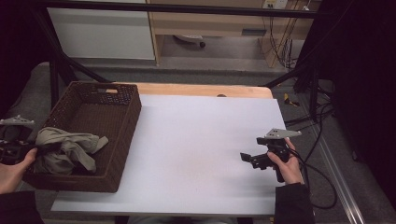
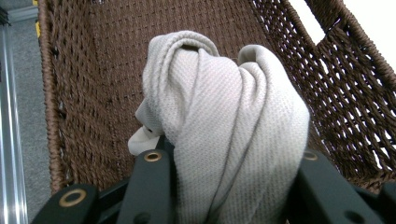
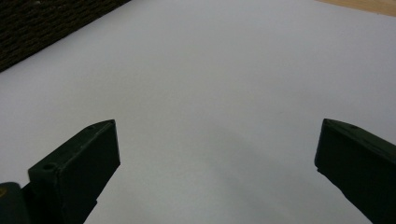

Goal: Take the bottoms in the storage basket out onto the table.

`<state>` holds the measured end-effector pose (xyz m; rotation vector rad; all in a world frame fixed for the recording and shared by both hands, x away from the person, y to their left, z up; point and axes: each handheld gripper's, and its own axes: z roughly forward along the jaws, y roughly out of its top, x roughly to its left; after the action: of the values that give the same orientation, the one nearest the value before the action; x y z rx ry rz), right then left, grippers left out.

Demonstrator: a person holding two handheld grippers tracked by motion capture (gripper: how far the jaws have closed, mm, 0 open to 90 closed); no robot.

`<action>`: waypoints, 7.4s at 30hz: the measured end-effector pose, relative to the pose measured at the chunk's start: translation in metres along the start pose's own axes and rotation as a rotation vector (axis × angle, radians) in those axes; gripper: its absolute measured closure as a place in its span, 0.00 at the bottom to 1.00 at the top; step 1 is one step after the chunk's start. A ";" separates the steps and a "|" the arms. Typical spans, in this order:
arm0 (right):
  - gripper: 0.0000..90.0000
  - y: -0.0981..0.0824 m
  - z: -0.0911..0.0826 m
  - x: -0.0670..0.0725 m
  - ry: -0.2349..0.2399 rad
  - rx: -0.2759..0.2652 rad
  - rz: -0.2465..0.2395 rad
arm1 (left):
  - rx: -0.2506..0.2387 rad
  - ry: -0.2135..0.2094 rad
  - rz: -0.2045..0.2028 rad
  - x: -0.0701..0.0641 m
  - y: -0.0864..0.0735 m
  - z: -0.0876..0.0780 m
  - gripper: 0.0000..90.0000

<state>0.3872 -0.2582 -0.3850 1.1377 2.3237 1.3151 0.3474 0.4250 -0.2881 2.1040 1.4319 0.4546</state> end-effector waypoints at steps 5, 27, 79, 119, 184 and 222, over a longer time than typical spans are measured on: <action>0.01 0.000 0.000 0.000 0.000 0.000 0.000 | 0.008 -0.002 0.009 -0.001 0.005 -0.002 0.70; 0.01 0.000 0.000 0.000 -0.002 0.001 -0.003 | 0.010 -0.003 0.054 -0.011 0.030 -0.012 0.70; 0.01 0.000 -0.001 -0.001 -0.004 -0.001 -0.005 | -0.015 -0.036 0.139 -0.032 0.078 -0.043 0.70; 0.01 0.000 -0.002 0.000 -0.003 0.002 -0.004 | -0.044 -0.067 0.205 -0.056 0.111 -0.060 0.70; 0.01 0.000 -0.003 -0.001 0.000 0.002 -0.005 | -0.078 -0.135 0.299 -0.102 0.145 -0.061 0.70; 0.01 0.000 -0.004 -0.001 -0.002 -0.002 -0.004 | -0.078 -0.178 0.390 -0.142 0.168 -0.047 0.70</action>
<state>0.3861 -0.2613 -0.3828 1.1323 2.3213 1.3144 0.3925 0.2580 -0.1448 2.2990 0.8908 0.4476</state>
